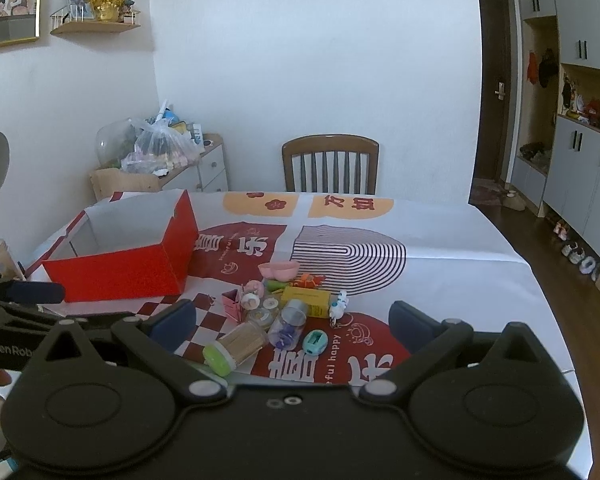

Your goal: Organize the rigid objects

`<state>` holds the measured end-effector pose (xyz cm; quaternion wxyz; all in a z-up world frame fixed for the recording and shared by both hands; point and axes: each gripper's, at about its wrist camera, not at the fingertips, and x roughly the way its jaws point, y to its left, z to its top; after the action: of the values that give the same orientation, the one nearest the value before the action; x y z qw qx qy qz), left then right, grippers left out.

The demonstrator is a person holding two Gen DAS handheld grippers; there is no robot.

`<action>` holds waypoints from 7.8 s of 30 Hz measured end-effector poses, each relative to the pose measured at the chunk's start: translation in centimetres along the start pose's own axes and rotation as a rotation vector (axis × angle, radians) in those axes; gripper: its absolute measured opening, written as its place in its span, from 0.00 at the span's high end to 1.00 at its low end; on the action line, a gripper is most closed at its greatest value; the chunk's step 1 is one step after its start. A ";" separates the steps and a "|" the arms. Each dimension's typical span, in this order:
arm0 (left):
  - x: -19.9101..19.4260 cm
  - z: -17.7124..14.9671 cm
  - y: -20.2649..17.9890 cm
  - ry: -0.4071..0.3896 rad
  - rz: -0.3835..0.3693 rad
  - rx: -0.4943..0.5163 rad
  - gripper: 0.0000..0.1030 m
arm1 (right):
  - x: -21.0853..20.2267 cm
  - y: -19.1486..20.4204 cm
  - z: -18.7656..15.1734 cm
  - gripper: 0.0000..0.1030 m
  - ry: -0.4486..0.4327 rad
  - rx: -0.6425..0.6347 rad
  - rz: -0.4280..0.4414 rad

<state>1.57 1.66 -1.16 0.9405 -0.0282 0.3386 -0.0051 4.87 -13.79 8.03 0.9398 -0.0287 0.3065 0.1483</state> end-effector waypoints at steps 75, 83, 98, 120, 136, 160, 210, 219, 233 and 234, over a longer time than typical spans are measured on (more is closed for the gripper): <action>21.2 -2.8 -4.4 0.204 0.079 0.142 0.47 | 24.0 -5.1 -3.7 0.64 0.387 -0.354 0.295; 21.0 -2.6 -4.0 0.211 0.090 0.115 0.59 | 23.0 -5.4 -3.5 0.64 0.384 -0.341 0.299; 17.2 -0.8 -2.6 0.193 0.084 -0.022 0.60 | 19.0 -4.1 0.3 0.64 0.323 -0.392 0.361; 9.7 6.0 6.4 0.121 0.163 -0.160 0.60 | 17.8 5.9 7.6 0.64 0.225 -0.502 0.524; 10.2 11.9 19.6 0.077 0.237 -0.166 0.60 | 23.6 18.7 10.7 0.64 0.204 -0.489 0.464; 25.6 11.8 28.3 0.393 0.240 -0.090 0.59 | 36.7 26.1 8.0 0.64 0.448 -0.504 0.347; 19.2 12.7 26.8 0.255 0.120 -0.081 0.41 | 31.0 24.3 10.4 0.28 0.406 -0.365 0.365; 14.7 11.9 25.0 0.160 0.114 -0.077 0.39 | 26.9 22.7 10.4 0.25 0.339 -0.344 0.418; 9.0 9.1 22.6 0.085 0.181 -0.116 0.31 | 21.2 20.4 9.0 0.14 0.304 -0.396 0.516; 8.7 8.8 22.1 0.078 0.186 -0.117 0.30 | 20.9 20.1 8.9 0.13 0.303 -0.399 0.525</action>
<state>13.66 23.95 -1.14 0.9198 -0.0513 0.3757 0.1009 19.98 12.14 3.73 0.7896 -0.1536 0.4041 0.4355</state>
